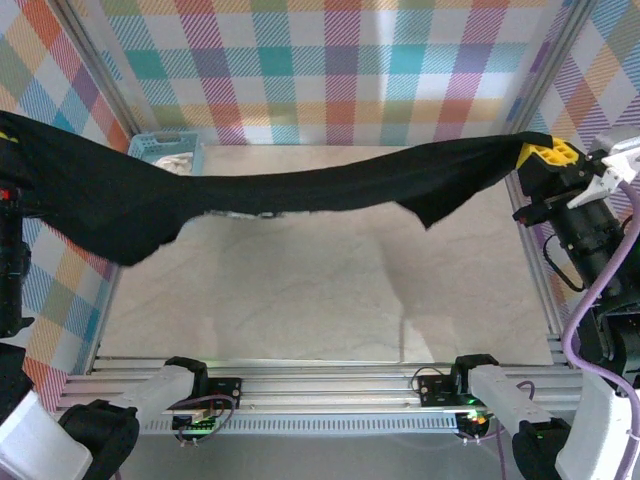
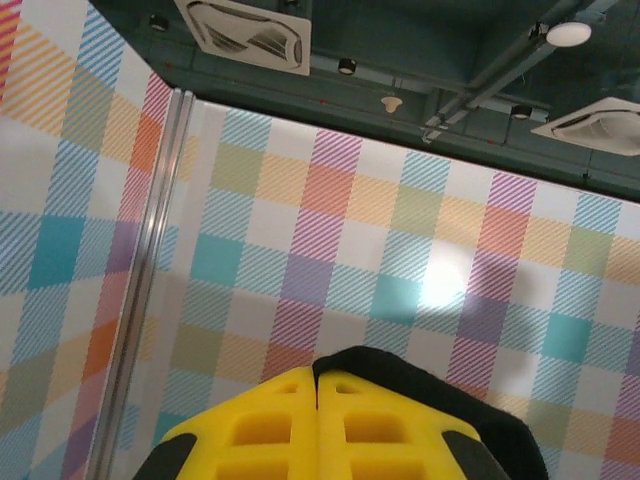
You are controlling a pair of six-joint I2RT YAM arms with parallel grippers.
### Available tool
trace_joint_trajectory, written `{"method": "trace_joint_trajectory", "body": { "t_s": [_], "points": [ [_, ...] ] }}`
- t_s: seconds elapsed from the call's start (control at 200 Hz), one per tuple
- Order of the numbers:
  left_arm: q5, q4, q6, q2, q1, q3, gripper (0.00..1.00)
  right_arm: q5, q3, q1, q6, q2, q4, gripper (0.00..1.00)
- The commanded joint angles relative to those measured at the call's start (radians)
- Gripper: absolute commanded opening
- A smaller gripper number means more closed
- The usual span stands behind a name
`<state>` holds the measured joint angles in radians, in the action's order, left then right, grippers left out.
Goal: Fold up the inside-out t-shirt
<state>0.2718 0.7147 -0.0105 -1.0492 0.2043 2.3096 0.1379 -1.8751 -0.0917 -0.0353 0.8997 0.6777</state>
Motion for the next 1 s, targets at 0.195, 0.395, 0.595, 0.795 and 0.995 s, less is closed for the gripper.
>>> {"method": "trace_joint_trajectory", "body": {
  "t_s": [0.195,0.395,0.595,0.795,0.995],
  "points": [
    [0.073,-0.02,-0.126,-0.372,-0.008,0.203,0.0,-0.007,-0.064,0.004,-0.03,0.152,-0.019,0.0],
    [0.032,-0.113,-0.124,-0.647,-0.038,0.221,0.0,-0.031,-0.016,0.005,-0.048,0.381,-0.125,0.0],
    [-0.044,-0.175,-0.071,-1.114,-0.107,0.47,0.0,-0.132,-0.095,0.004,-0.044,0.782,-0.261,0.0],
    [-0.132,-0.324,-0.025,-1.447,-0.108,0.581,0.44,-0.299,-0.657,0.007,-0.02,1.386,-0.09,0.3],
    [-0.198,-0.146,0.093,-1.422,-0.107,0.569,0.77,-0.351,-0.924,0.006,-0.024,1.528,0.131,0.42]
  ]
}}
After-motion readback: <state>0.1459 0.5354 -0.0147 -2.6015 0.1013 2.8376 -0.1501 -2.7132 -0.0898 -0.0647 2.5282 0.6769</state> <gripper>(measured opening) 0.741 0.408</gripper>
